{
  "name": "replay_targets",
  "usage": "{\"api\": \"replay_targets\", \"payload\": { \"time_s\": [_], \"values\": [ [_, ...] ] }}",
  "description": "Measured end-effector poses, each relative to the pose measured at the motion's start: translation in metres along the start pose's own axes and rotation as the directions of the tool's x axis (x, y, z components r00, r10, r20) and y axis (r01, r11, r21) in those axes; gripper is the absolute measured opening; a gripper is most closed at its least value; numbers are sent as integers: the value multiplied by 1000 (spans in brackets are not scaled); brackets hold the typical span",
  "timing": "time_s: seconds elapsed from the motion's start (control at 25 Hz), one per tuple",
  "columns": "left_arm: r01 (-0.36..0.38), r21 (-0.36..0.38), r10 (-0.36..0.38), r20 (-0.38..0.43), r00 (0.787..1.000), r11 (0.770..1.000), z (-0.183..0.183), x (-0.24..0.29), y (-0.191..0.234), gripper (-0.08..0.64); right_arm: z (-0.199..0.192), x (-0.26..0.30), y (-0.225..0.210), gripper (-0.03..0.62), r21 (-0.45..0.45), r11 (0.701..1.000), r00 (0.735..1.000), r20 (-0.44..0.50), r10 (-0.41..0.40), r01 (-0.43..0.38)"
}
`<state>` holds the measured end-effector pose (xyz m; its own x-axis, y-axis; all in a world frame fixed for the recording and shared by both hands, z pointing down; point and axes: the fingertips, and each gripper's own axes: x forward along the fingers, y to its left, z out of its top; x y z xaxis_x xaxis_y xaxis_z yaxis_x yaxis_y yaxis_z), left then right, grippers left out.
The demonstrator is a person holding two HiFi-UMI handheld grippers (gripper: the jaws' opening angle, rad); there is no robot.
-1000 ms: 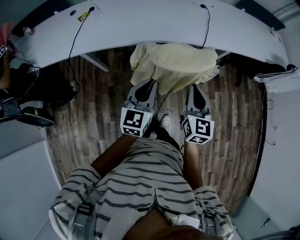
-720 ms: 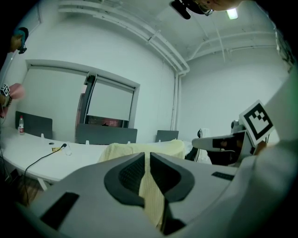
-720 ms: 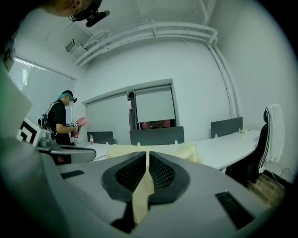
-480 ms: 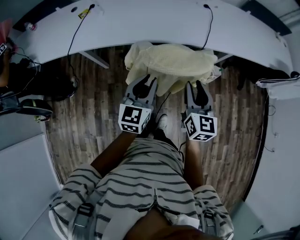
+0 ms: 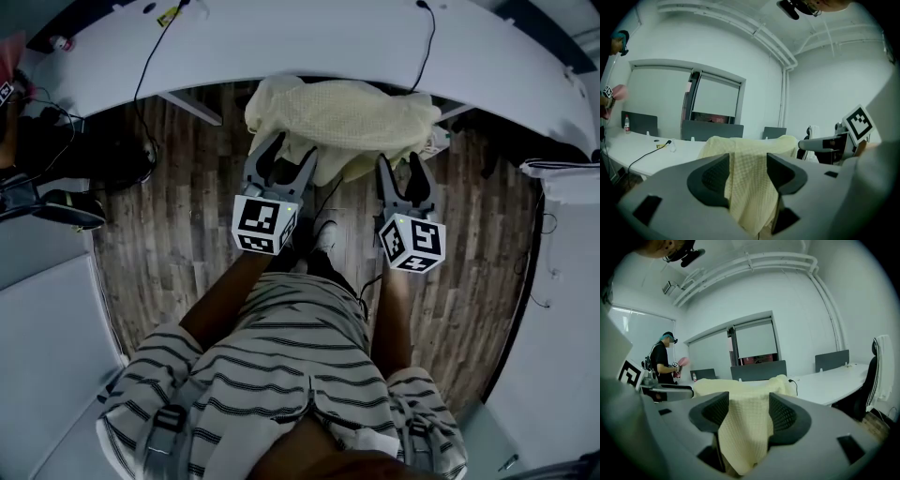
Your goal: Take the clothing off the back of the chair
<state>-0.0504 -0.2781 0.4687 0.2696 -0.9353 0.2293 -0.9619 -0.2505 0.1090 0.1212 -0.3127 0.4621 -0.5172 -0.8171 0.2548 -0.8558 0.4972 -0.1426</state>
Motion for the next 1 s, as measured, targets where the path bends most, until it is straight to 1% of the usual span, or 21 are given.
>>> {"api": "replay_targets", "payload": {
  "time_s": [0.16,0.32,0.44,0.64,0.84,1.0],
  "values": [
    [-28,14,28,-18,999,1000,-4,4,12,252,-8,7,-16,286,4,1000,1000,-26,-14,14],
    [-38,29,39,-50,998,999,-13,10,19,255,-10,11,-23,311,33,999,1000,-12,4,-4],
    [-50,31,51,-52,997,998,-14,14,25,256,-13,11,-24,311,33,999,1000,-13,21,-21],
    [-49,25,50,-50,998,998,-16,17,25,258,-30,9,-38,310,27,999,998,-55,-17,19],
    [-46,22,47,-45,998,999,-15,21,26,258,-26,22,-36,310,26,1000,998,-56,-15,17],
    [-39,24,41,-44,998,999,-14,25,26,256,-22,27,-36,285,27,1000,999,-49,-9,10]
  ]
}}
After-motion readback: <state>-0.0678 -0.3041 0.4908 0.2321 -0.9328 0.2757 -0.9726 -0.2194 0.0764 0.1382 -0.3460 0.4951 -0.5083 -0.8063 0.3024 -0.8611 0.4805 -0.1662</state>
